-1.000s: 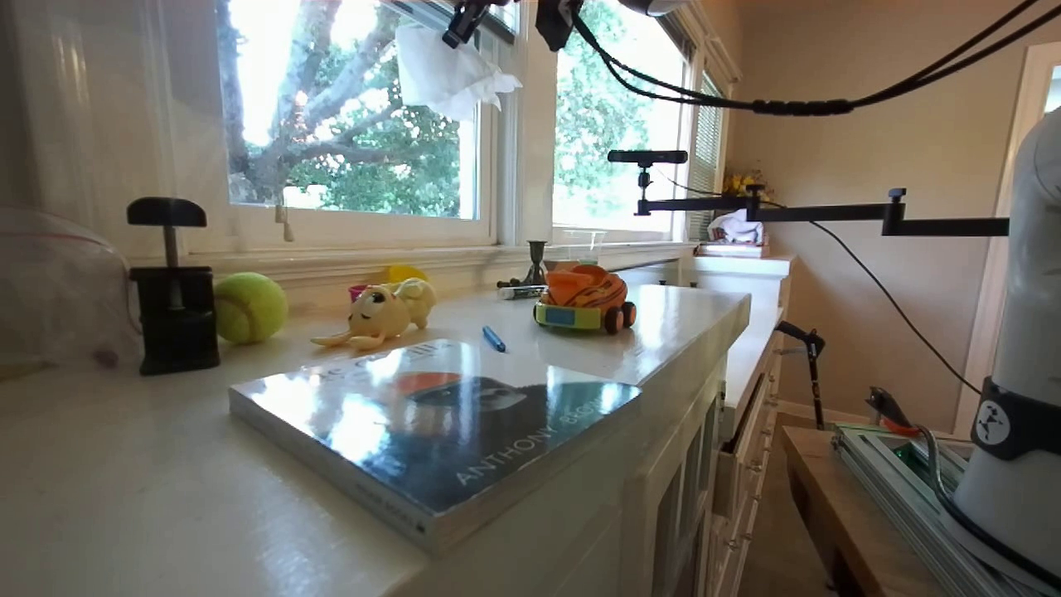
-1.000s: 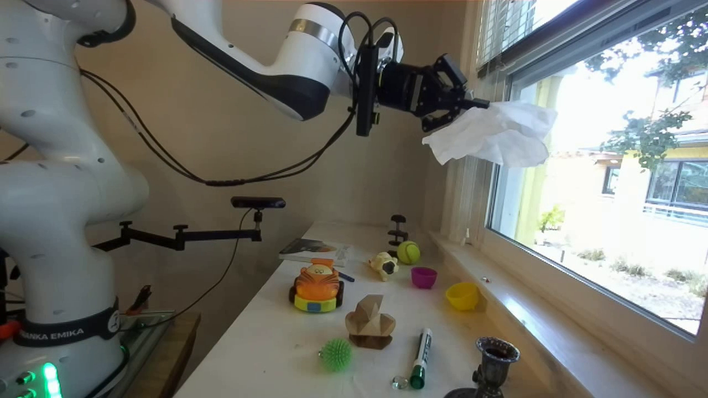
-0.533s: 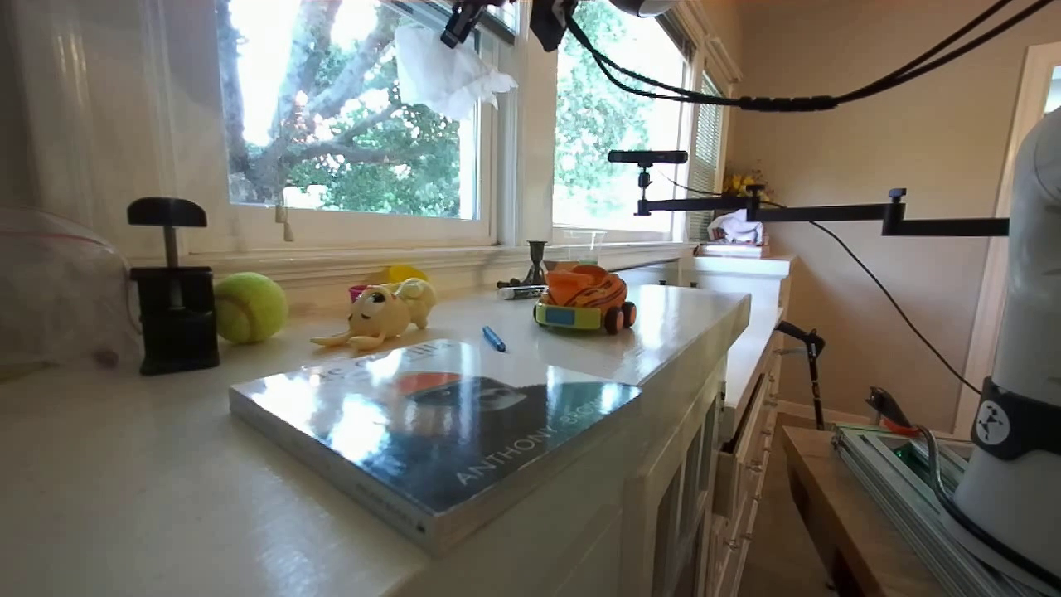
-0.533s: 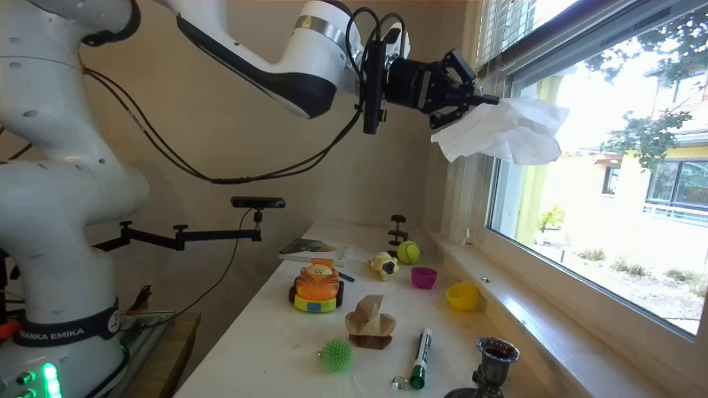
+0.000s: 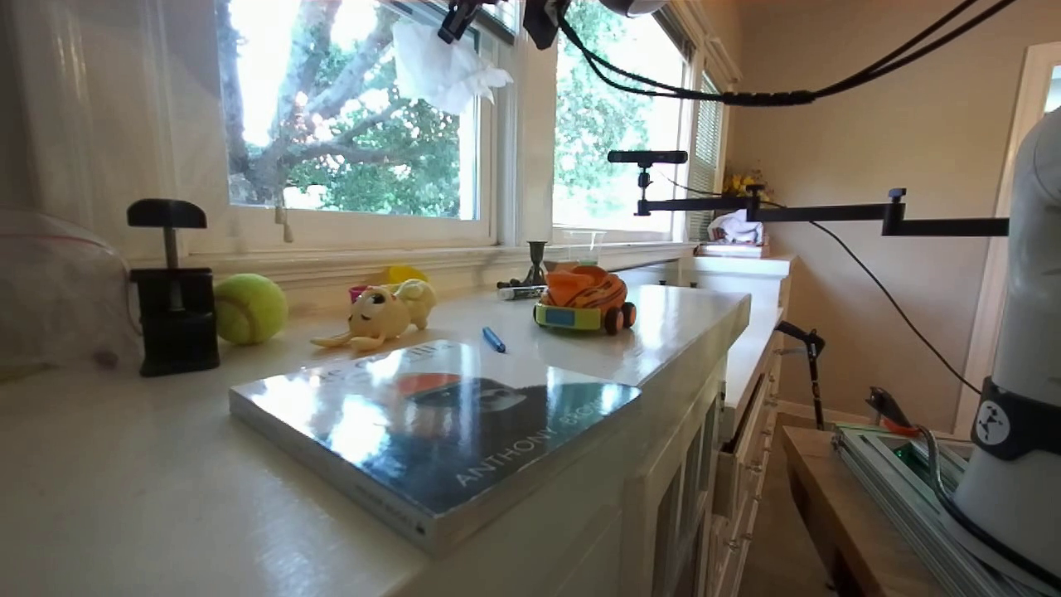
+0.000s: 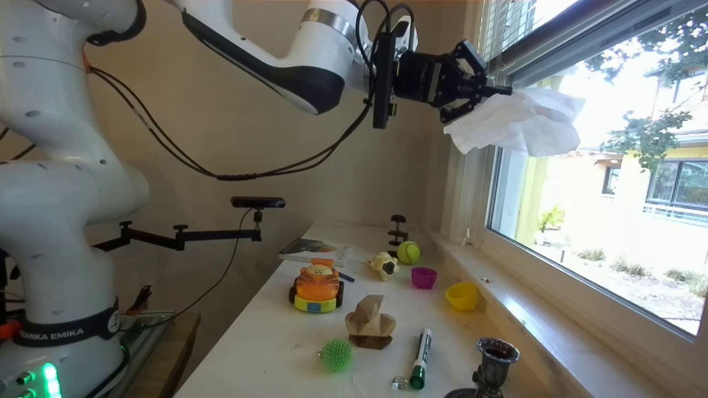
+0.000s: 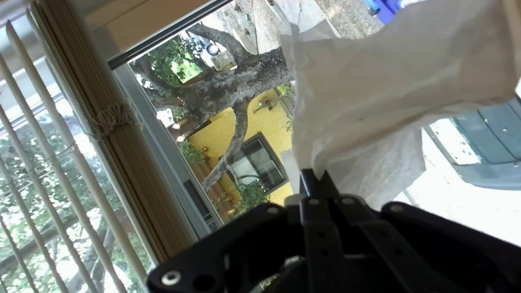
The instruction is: Use the white napkin to clean the window.
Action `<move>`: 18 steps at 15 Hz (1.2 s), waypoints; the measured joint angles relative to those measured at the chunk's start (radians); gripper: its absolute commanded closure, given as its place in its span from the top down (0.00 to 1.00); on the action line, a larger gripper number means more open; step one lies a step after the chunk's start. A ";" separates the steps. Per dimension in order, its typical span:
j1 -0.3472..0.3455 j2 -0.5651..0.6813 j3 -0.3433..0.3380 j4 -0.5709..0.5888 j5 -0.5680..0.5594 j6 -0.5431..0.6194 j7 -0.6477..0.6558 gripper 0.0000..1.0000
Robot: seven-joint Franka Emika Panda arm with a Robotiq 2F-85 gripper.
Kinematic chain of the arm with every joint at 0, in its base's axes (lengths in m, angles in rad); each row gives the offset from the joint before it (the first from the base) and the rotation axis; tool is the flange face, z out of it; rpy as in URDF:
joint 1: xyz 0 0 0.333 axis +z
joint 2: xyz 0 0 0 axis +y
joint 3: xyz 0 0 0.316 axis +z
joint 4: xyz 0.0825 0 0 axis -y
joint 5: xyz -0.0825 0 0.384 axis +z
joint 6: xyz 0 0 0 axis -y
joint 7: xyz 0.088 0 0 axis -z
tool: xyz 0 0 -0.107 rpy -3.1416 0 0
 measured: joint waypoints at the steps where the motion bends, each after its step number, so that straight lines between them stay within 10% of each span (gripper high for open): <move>1: -0.001 0.006 -0.004 0.008 -0.004 0.001 0.000 0.00; 18: -0.001 0.088 -0.010 0.097 -0.008 0.011 -0.002 0.01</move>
